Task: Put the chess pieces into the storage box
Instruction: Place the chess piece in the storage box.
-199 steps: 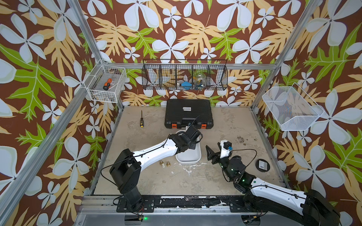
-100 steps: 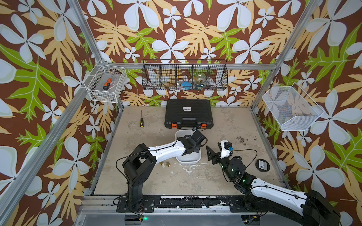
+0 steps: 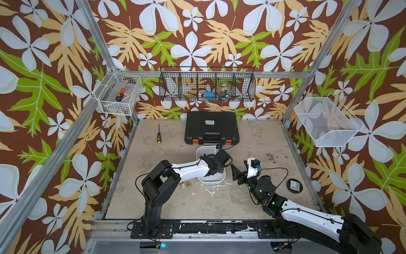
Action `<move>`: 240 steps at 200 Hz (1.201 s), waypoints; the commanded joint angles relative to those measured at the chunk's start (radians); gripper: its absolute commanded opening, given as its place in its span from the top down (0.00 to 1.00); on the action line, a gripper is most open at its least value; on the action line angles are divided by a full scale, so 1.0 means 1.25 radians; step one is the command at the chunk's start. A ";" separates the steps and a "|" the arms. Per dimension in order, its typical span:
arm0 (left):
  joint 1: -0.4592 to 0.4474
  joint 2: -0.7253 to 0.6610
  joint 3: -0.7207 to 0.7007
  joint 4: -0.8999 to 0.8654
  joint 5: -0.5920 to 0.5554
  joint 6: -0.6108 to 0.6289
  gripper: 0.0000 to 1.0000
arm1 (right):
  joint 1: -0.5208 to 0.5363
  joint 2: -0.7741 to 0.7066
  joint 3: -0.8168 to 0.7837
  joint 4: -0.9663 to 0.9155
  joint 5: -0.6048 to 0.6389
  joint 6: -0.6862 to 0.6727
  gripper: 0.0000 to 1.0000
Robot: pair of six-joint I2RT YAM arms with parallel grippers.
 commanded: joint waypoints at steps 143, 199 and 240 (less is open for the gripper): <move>-0.003 0.033 -0.029 0.084 -0.030 -0.007 0.89 | -0.001 -0.010 -0.006 0.032 -0.012 -0.002 0.17; -0.003 0.038 -0.036 0.093 -0.031 -0.010 0.89 | -0.001 -0.012 -0.007 0.033 -0.013 -0.003 0.17; -0.003 0.032 -0.041 0.091 -0.029 -0.012 0.87 | -0.001 -0.007 -0.007 0.037 -0.020 -0.001 0.17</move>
